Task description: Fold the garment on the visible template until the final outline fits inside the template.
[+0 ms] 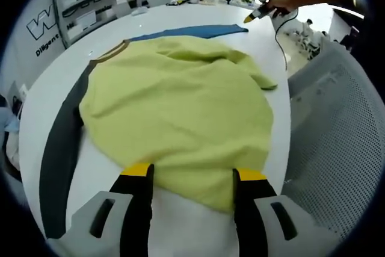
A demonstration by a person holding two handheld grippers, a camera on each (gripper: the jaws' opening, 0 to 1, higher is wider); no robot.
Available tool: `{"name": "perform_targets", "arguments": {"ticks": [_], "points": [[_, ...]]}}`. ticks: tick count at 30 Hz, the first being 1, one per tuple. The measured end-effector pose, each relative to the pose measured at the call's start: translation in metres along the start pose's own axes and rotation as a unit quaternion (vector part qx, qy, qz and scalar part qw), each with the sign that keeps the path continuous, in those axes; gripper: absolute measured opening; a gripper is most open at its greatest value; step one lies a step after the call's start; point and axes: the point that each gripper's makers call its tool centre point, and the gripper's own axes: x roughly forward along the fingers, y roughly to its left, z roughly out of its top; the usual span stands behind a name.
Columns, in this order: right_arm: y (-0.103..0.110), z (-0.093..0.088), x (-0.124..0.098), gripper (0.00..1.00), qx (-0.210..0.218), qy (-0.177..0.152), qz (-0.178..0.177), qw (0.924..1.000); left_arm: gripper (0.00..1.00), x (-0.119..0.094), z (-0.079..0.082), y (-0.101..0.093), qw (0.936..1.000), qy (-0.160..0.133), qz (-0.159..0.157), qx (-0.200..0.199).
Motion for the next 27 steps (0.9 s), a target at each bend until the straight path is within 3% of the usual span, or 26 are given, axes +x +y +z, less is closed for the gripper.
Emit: {"name": "perform_targets", "arguments": {"ticks": [5,9,12,19,22,27], "points": [[0.010,0.004,0.003,0.06,0.010,-0.015,0.021,0.9996,0.51,0.001,0.001,-0.002,1.0000,0.005,0.000,0.000],[0.039,0.021,0.004,0.14,0.005,-0.057,0.068,0.9961,0.51,0.001,0.001,-0.003,1.0000,0.009,-0.001,0.003],[0.070,0.028,0.004,0.18,-0.023,-0.081,0.106,0.9908,0.51,0.001,0.001,-0.002,1.0000,0.005,-0.001,0.001],[0.120,0.019,-0.001,0.24,-0.054,-0.088,0.155,0.9825,0.50,0.001,0.001,-0.002,1.0000,-0.006,0.004,-0.005],[0.134,0.015,-0.006,0.24,-0.063,-0.092,0.172,0.9787,0.53,0.000,0.003,-0.005,0.9998,0.001,-0.001,-0.019],[0.166,0.008,-0.017,0.25,-0.101,-0.099,0.209,0.9677,0.51,0.001,0.001,-0.003,0.9999,0.014,0.000,-0.002]]}}
